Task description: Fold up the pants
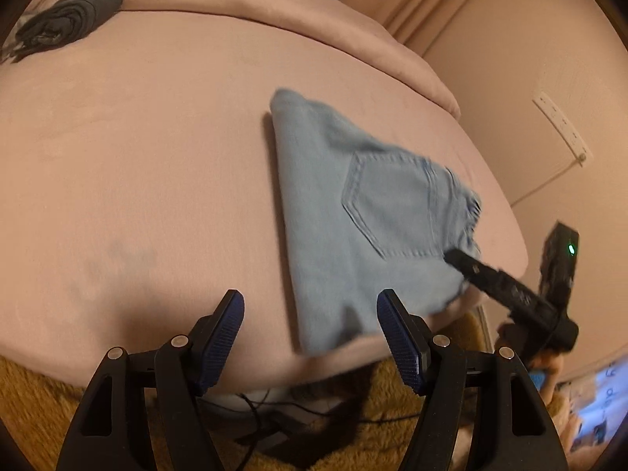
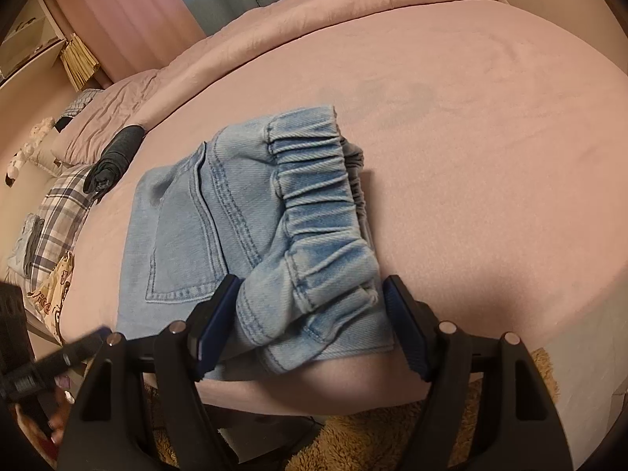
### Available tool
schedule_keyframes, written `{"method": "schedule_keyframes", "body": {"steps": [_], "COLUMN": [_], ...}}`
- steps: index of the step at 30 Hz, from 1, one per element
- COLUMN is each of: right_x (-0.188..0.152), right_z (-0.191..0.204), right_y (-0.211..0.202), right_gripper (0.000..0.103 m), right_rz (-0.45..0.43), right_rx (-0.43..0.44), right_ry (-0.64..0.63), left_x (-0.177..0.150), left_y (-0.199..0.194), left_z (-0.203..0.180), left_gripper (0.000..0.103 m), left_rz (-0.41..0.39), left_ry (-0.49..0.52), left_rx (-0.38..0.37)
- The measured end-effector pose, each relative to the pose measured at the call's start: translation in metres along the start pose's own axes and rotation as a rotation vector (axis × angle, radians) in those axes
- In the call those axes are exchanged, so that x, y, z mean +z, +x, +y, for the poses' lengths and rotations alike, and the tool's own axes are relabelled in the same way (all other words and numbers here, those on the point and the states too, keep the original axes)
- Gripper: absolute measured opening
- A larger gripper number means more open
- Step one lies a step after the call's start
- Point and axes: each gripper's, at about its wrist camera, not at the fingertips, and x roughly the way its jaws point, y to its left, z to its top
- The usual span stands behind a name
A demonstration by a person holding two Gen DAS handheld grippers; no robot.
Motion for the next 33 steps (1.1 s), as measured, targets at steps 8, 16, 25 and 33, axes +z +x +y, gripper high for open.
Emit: {"method": "schedule_keyframes", "body": {"steps": [8,16,25,33], "right_x": [0.012,0.022,0.030,0.031], "right_z": [-0.006,-0.010,0.005,0.004], "right_y": [-0.012,0.006,0.040,0.046], "right_gripper": [0.082,0.082,0.088,0.074], "right_rz": [-0.047,0.012,0.078,0.059], "right_rx": [0.022,0.112,0.191,0.247], "right_ry": [0.006,0.038,0.011,0.024], "left_x": [0.025,0.030,0.042,0.036], "left_y": [0.025,0.058,0.086,0.079], "left_z": [0.001,-0.005,-0.027,-0.030], "left_gripper": [0.075,0.075,0.076,0.055], "left_rz": [-0.011,0.057,0.136,0.094], "left_ry": [-0.034,-0.024,0.025,0.001], "left_rx": [-0.054,-0.036,-0.094,-0.051]}}
